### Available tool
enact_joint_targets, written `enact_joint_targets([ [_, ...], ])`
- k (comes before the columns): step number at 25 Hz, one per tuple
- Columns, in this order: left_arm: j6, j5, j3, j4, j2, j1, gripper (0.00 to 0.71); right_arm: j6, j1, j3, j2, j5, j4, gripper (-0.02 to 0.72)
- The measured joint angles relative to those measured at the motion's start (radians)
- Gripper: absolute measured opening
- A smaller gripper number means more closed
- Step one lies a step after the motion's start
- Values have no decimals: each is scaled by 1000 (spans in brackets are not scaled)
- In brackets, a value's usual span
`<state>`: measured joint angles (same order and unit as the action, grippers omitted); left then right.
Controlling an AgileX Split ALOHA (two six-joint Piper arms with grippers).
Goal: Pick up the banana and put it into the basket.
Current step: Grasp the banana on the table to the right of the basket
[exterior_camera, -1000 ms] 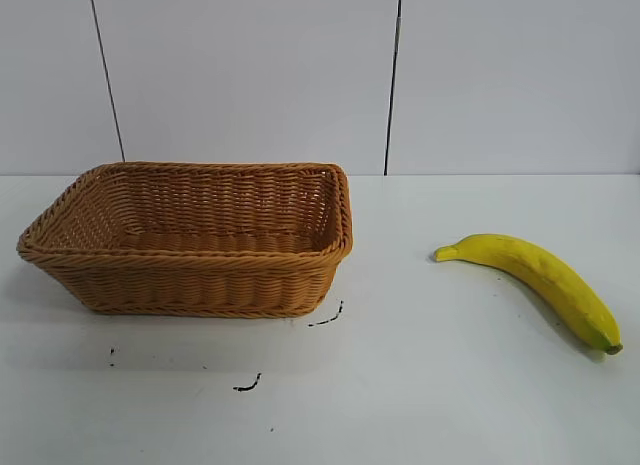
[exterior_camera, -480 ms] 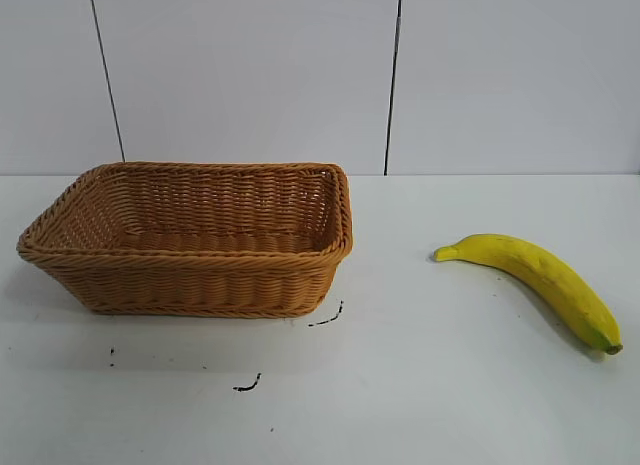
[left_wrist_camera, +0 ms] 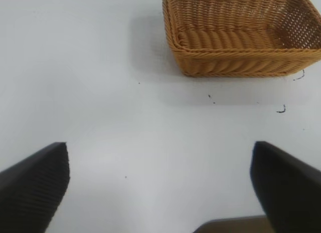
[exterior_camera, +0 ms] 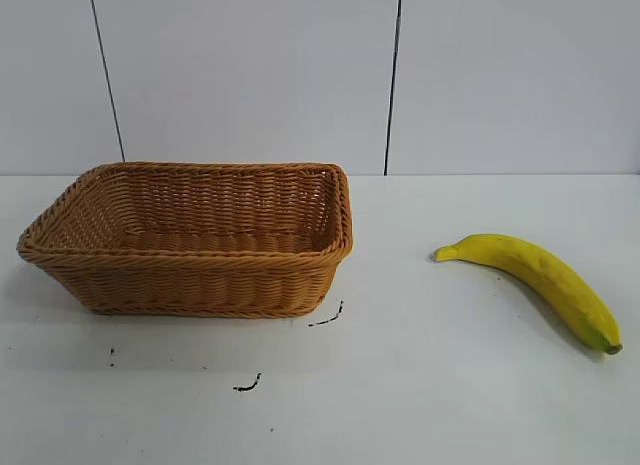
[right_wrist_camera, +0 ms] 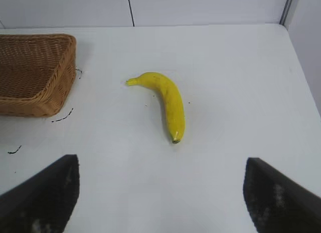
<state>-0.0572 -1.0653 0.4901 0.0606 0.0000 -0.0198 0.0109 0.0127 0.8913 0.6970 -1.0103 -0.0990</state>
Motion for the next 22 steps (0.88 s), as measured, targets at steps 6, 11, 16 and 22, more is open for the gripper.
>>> enact_joint_targets([
  [6,0,0,0,0,0,0,695,-83,0,245,430,-59,1,633],
  [11,0,0,0,0,0,0,695,-115,0,385,693,-63,1,633],
  [16,0,0,0,0,0,0,695,-179,0,492,915,-75,1,633],
  [22,0,0,0,0,0,0,695,-308,-13,532,1097,-38,5,633],
])
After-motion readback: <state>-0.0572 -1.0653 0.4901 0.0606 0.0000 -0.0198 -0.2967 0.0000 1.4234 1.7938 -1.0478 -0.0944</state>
